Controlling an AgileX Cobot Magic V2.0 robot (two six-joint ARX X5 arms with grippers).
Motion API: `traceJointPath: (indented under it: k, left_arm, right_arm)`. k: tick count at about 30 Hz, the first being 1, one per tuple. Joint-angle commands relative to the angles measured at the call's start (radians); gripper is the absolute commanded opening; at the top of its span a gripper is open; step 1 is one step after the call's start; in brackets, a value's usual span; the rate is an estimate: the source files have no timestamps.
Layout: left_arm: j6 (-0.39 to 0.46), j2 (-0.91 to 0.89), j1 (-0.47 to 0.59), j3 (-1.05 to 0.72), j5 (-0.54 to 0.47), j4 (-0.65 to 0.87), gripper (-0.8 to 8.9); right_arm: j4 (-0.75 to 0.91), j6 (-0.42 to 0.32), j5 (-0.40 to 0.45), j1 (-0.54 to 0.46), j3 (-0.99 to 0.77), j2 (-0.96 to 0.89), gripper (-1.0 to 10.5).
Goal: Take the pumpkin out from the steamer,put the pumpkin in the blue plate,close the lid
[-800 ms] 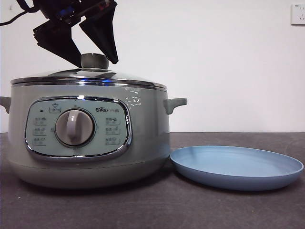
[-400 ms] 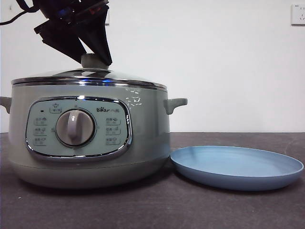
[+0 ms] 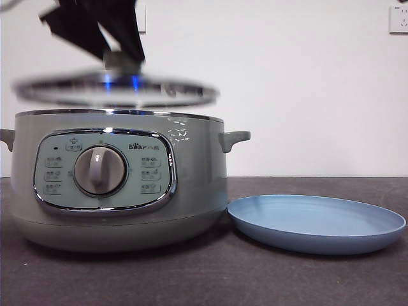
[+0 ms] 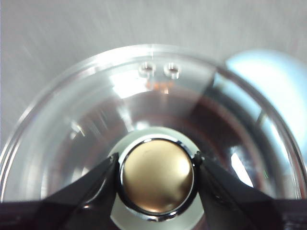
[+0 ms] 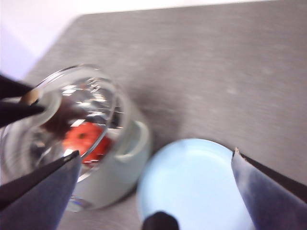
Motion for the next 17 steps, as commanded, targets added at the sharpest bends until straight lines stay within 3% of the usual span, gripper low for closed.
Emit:
traceJointPath:
  k: [1, 4, 12, 17]
  left_arm:
    - [0.011, -0.082, -0.002, 0.052, 0.003, 0.035, -0.09]
    - [0.011, -0.141, -0.002, 0.082, -0.037, -0.004, -0.09]
    - [0.012, -0.318, -0.002, 0.115, -0.253, -0.115, -0.09]
    - [0.012, -0.419, -0.002, 0.115, -0.387, -0.182, -0.09]
  right_arm:
    - [0.042, 0.019, -0.018, 0.029, 0.002, 0.019, 5.3]
    - [0.088, 0.022, -0.019, 0.085, 0.002, 0.051, 5.3]
    - [0.203, 0.026, -0.014, 0.316, 0.015, 0.222, 5.3]
    - [0.193, 0.027, 0.032, 0.448, 0.100, 0.391, 5.3]
